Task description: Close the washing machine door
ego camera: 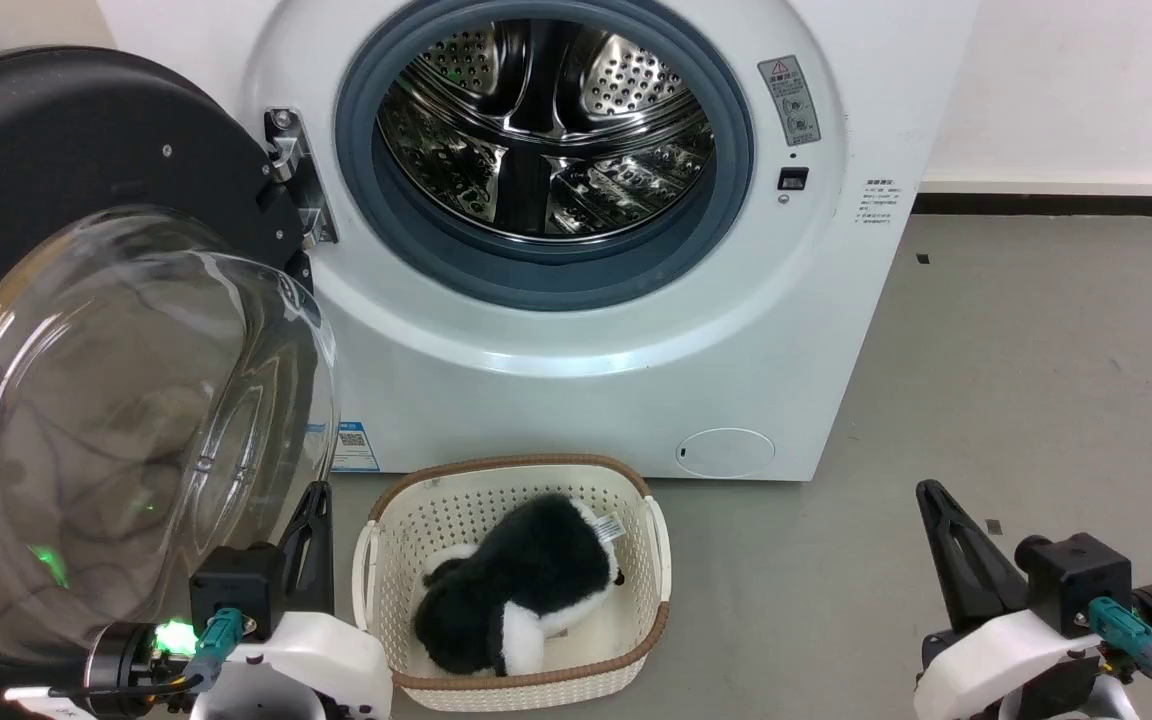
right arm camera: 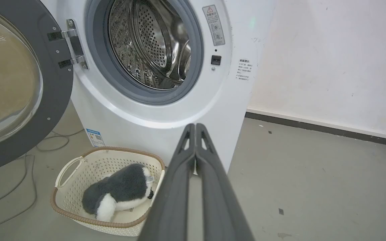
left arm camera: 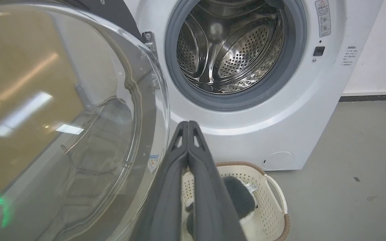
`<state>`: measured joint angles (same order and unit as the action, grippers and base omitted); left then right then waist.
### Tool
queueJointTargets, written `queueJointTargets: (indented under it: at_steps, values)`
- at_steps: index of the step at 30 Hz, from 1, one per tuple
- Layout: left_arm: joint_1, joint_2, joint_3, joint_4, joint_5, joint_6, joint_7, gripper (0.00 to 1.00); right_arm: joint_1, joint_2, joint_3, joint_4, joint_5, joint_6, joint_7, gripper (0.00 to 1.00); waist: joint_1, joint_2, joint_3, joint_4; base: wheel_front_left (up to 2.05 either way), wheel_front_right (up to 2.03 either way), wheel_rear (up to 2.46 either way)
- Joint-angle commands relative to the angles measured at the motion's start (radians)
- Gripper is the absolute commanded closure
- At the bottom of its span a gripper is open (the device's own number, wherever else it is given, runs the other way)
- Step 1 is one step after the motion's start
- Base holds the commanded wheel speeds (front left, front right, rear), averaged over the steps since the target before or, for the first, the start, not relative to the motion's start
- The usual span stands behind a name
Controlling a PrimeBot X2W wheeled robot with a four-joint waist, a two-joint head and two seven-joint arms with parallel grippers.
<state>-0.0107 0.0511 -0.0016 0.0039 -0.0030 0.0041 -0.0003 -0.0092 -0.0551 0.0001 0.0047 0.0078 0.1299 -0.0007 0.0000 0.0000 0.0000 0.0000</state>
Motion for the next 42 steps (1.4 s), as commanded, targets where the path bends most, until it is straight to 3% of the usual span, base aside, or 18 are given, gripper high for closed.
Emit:
queueJointTargets:
  at_steps: [1,2,14,15,16,28,42]
  values:
    - [0.011,-0.001,0.002,-0.004,0.003,-0.004,0.000,1.00,0.009,0.005,0.000,-0.005,-0.008,0.001,0.001,1.00,0.0000,0.0000,0.000,0.000,0.00,0.00,0.00]
    - [0.000,0.000,0.000,0.000,0.000,0.000,0.000,0.00,0.000,0.000,0.000,0.000,0.000,0.000,0.000,0.00,0.0000,0.0000,0.000,0.000,0.00,0.00,0.00]
    - [-0.002,0.002,-0.010,0.001,0.004,0.034,-0.023,0.00,-0.004,0.000,-0.012,0.004,0.018,0.000,-0.022,0.00,0.0000,0.0000,0.002,0.001,0.00,0.00,0.00]
    - [-0.003,0.003,-0.012,0.001,0.005,0.038,-0.025,0.69,-0.004,0.000,-0.013,0.004,0.020,0.000,-0.025,0.00,0.0000,0.0000,0.002,0.002,0.00,0.00,0.00]
    - [-0.003,0.005,-0.013,0.001,0.005,0.041,-0.027,1.00,-0.004,0.000,-0.014,0.004,0.022,0.000,-0.027,0.00,0.0000,0.0000,0.003,0.002,0.00,0.00,0.00]
    - [-0.034,0.032,-0.018,-0.043,0.002,0.080,-0.052,1.00,-0.006,0.001,-0.028,0.004,0.046,0.000,-0.052,0.00,0.0000,0.0000,0.005,0.017,0.00,0.00,0.00]
    - [-0.109,0.111,0.022,-0.152,0.002,0.118,-0.079,1.00,-0.005,0.001,-0.046,0.012,0.072,0.000,-0.079,0.00,0.0000,0.0000,0.008,0.054,0.00,0.00,0.00]
